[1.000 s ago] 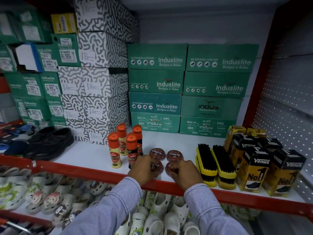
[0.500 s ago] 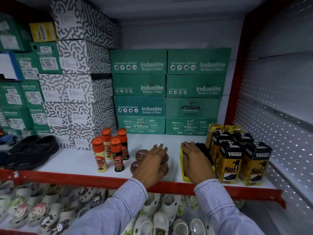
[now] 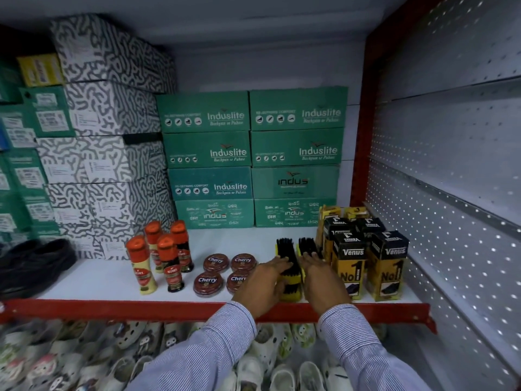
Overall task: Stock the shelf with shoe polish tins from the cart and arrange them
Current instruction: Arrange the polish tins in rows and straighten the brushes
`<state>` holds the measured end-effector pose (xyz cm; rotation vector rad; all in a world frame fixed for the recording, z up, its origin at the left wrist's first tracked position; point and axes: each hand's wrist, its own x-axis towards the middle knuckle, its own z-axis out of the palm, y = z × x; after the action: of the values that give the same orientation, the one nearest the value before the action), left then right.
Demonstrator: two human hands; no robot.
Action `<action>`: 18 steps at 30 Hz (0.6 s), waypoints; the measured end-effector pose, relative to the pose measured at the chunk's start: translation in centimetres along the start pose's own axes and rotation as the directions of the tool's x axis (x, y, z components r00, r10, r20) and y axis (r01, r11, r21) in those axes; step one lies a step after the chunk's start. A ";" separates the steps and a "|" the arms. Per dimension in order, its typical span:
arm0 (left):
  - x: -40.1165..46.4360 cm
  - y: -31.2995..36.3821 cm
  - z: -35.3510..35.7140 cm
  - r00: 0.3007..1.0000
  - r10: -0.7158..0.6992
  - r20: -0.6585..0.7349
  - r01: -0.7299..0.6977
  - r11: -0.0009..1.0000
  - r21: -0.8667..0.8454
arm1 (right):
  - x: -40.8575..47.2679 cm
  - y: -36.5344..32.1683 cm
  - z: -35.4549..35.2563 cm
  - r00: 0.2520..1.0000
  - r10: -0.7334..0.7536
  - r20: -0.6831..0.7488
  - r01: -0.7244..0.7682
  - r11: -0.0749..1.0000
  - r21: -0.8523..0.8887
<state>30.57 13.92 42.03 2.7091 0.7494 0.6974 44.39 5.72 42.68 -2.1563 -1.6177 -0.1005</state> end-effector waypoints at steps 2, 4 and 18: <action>-0.2 0.2 -0.2 1.000 0.001 0.001 -0.001 1.000 0.010 | -0.1 0.0 -0.1 1.000 -0.008 -0.001 0.008 1.000 -0.006; -0.3 0.3 -0.5 1.000 0.003 0.011 -0.004 1.000 0.028 | -0.2 -0.2 -0.5 1.000 -0.024 -0.008 0.024 1.000 -0.007; 3.7 9.3 -0.3 0.984 0.179 -0.003 -0.173 0.956 0.238 | -2.5 4.7 -9.1 0.871 0.196 -0.451 -0.200 0.979 0.041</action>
<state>37.11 8.19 46.94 3.0191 0.6384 0.7224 49.84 -1.09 48.67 -2.0887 -1.1260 -0.5078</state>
